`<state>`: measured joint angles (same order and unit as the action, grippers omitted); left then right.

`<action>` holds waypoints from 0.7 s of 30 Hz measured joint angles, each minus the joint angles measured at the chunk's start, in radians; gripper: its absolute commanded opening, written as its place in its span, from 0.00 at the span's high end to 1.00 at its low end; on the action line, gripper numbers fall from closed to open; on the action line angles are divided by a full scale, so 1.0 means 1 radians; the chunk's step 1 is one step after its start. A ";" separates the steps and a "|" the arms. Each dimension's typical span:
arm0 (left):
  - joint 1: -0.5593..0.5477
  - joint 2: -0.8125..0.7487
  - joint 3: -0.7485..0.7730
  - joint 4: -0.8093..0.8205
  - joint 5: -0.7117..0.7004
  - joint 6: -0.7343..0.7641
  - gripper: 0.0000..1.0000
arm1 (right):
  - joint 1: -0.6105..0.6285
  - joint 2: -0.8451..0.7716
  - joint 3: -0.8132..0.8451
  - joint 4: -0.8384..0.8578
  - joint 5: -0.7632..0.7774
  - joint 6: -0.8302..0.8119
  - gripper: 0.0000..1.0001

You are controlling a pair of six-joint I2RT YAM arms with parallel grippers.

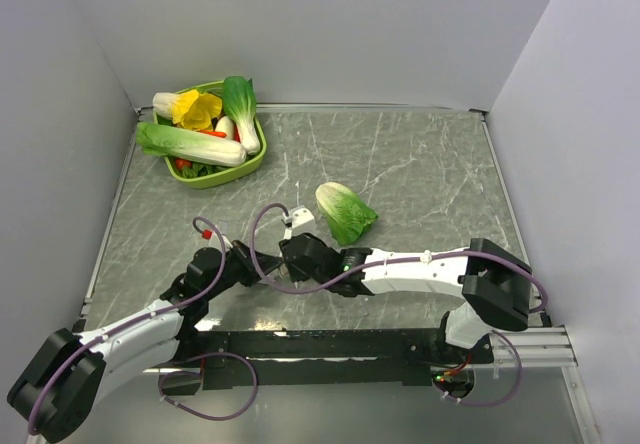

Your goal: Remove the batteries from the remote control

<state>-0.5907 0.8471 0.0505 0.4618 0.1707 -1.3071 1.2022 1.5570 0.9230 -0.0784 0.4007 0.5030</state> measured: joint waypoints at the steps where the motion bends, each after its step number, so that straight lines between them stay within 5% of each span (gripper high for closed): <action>1: 0.000 0.001 0.000 0.002 0.002 0.000 0.99 | 0.005 0.000 0.006 -0.010 0.009 -0.004 0.55; 21: -0.003 0.003 0.000 0.009 0.006 -0.018 0.99 | 0.084 0.063 0.167 -0.226 0.231 -0.060 0.55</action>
<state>-0.5934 0.8501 0.0509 0.4709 0.1772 -1.3247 1.2858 1.6203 1.0897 -0.3042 0.6319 0.4435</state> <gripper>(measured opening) 0.117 0.456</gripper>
